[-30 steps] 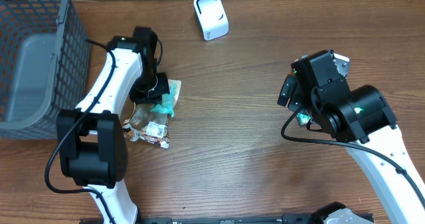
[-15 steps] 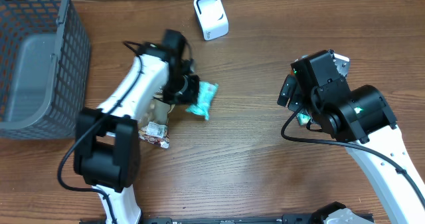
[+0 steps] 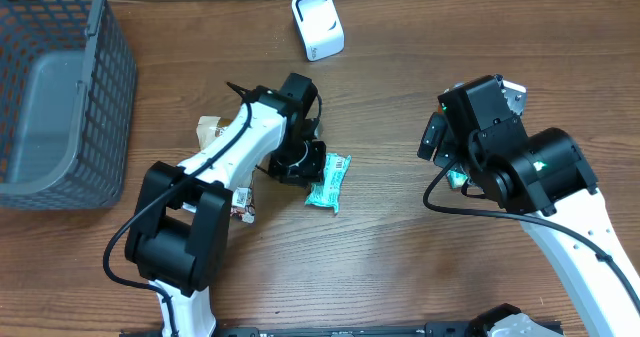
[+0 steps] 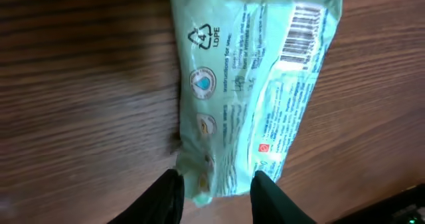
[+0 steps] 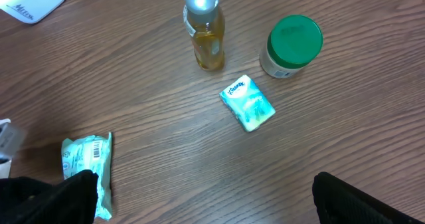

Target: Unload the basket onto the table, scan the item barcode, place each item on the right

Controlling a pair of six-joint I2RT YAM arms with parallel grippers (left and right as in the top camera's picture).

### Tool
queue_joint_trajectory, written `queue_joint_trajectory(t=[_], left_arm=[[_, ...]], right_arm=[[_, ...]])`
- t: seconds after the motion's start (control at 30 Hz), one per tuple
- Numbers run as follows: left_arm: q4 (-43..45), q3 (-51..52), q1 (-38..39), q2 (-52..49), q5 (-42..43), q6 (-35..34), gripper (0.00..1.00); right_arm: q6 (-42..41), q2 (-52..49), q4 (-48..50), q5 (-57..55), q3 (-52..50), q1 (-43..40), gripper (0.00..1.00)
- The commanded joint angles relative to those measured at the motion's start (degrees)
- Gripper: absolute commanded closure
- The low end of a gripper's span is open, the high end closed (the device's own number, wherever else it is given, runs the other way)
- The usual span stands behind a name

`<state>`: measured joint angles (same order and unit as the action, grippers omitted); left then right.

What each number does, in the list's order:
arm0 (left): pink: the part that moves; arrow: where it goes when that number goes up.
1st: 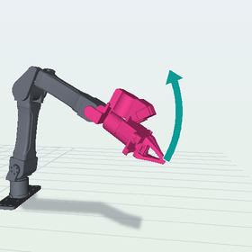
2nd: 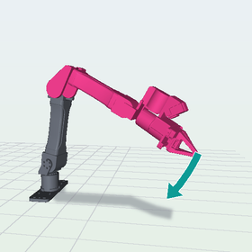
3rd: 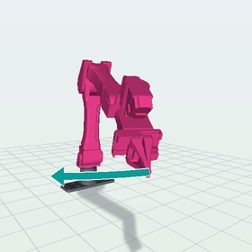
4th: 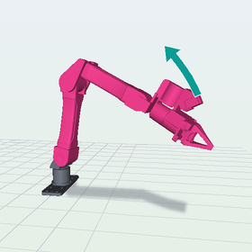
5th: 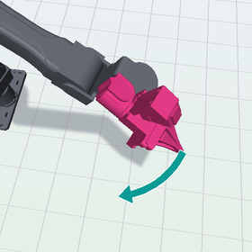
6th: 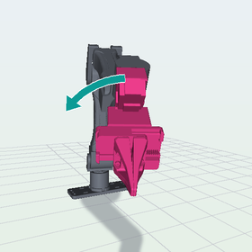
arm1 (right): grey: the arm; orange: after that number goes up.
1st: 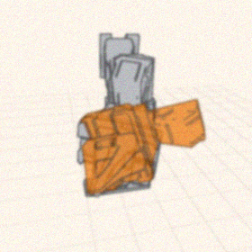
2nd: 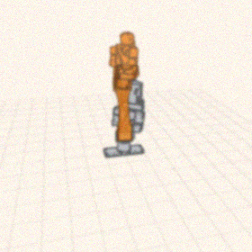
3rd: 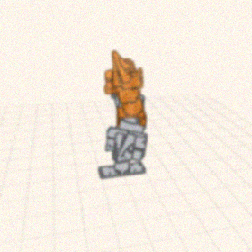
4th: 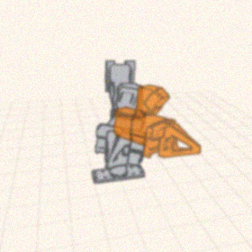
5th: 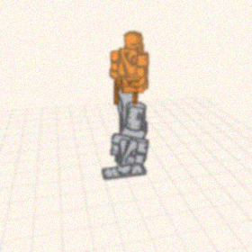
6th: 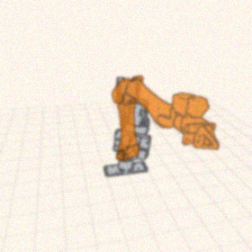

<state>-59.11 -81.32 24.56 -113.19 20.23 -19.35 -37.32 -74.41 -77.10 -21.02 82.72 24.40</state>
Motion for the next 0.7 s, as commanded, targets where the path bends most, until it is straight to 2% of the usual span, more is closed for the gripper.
queue_joint_trajectory(t=[0.0, 0.03, 0.13, 0.17, 0.67], left_arm=[[-1.51, -5.22, -1.07, 0.44, 2.56, 3.45, 0.84], [-1.75, -5.84, -1.07, 0.44, 5.14, 5.62, 0.95], [-1.97, -6.03, -0.68, 0.42, 14.86, 12.92, 0.96], [-2.16, -5.95, -0.50, 0.26, 16.13, 13.49, 0.96], [-1.70, -4.63, -0.15, -0.13, 17.77, 13.42, 0.96]], right_arm=[[-0.35, 0.76, 0.26, -0.79, 0.57, -0.15, 0.00], [-0.35, 0.76, 0.26, -0.79, 0.57, -0.15, 0.00], [-0.35, 0.76, 0.26, -0.79, 0.57, -0.15, 0.00], [-0.35, 0.76, 0.26, -0.79, 0.57, -0.15, 0.00], [-0.33, 0.76, 0.26, -0.79, 0.57, -0.15, 0.00]])
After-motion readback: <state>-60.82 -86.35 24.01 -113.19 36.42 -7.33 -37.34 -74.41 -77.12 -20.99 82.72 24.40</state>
